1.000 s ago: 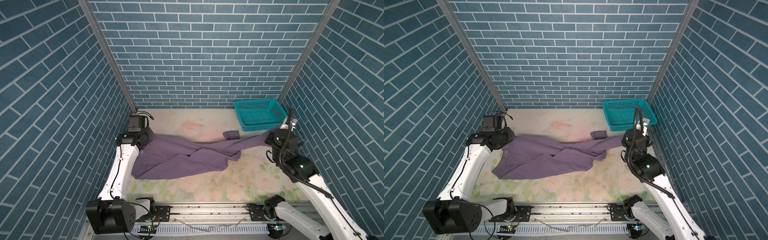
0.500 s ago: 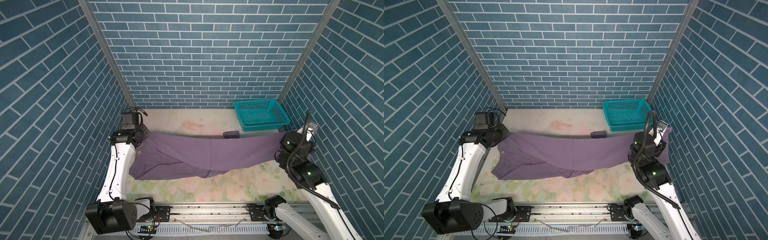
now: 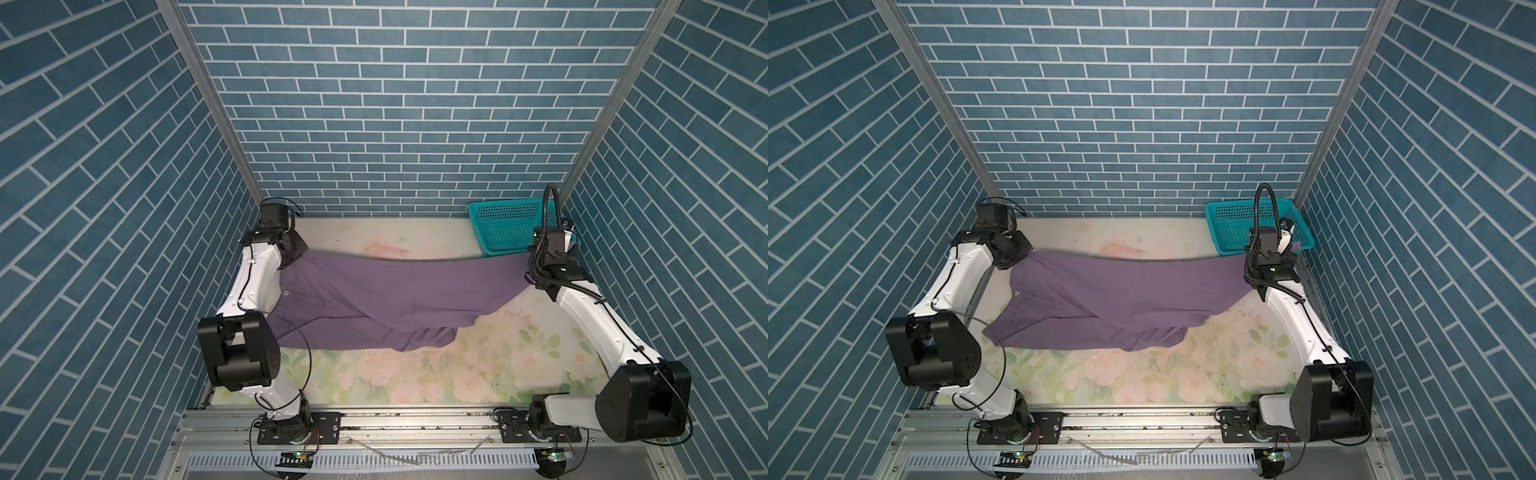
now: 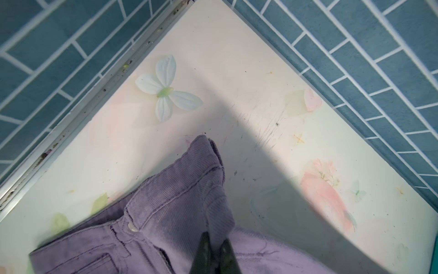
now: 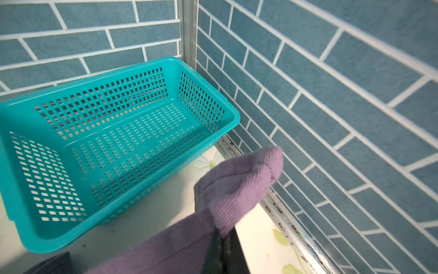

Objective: Fold and stack the trousers
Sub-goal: Flatten out the trousers at the center of the table.

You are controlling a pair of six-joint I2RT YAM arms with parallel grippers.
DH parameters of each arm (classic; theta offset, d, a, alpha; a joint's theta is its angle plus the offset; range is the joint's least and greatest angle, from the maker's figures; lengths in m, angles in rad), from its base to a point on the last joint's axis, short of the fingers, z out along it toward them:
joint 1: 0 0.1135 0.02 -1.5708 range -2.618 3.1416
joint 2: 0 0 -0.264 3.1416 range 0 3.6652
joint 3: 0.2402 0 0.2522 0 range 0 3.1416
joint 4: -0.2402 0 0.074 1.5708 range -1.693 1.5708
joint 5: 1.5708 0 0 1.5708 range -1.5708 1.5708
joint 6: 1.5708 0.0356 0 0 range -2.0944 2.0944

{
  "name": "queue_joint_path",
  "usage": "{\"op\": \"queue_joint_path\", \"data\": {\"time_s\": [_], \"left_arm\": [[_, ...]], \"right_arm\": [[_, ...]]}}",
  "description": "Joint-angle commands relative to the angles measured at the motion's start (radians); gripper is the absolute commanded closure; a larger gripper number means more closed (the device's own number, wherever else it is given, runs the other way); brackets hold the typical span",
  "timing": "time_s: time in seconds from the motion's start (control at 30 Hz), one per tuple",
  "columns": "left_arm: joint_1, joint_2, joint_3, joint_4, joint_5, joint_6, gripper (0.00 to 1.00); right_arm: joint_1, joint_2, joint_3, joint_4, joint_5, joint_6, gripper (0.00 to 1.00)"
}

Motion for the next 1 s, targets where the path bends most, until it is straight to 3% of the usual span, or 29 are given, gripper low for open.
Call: {"op": "queue_joint_path", "data": {"time_s": [0.0, 0.17, 0.27, 0.3, 0.4, 0.5, 0.6, 0.77, 0.87, 0.97], "left_arm": [[0.009, 0.073, 0.039, 0.078, 0.010, -0.018, 1.00], [0.009, 0.192, 0.128, 0.067, -0.029, -0.009, 0.97], [0.006, 0.234, 0.200, 0.015, 0.008, 0.004, 0.55], [0.000, 0.220, 0.193, 0.018, 0.013, 0.006, 0.47], [-0.041, 0.130, 0.131, 0.031, -0.029, 0.033, 0.33], [-0.116, 0.022, 0.063, 0.002, -0.127, 0.041, 0.24], [-0.218, -0.079, -0.008, 0.033, -0.139, 0.051, 0.26], [-0.468, -0.163, -0.137, 0.082, -0.113, 0.123, 0.58], [-0.633, -0.162, -0.177, 0.094, -0.074, 0.175, 0.58], [-0.784, -0.150, -0.212, 0.127, -0.057, 0.185, 0.46]], "right_arm": [[-0.016, 0.043, 0.047, 0.027, -0.056, 0.047, 1.00], [-0.046, 0.167, 0.147, -0.052, -0.149, 0.036, 1.00], [-0.059, 0.213, 0.212, -0.120, -0.229, 0.038, 0.78], [-0.059, 0.209, 0.217, -0.130, -0.245, 0.040, 0.66], [-0.059, 0.172, 0.216, -0.184, -0.288, 0.063, 0.46], [-0.057, 0.105, 0.194, -0.276, -0.336, 0.093, 0.41], [-0.032, 0.004, 0.118, -0.336, -0.425, 0.115, 0.42], [0.102, -0.125, -0.056, -0.360, -0.589, 0.124, 0.58], [0.156, -0.131, -0.173, -0.316, -0.696, 0.143, 0.57], [0.163, -0.115, -0.260, -0.251, -0.775, 0.177, 0.44]]}}
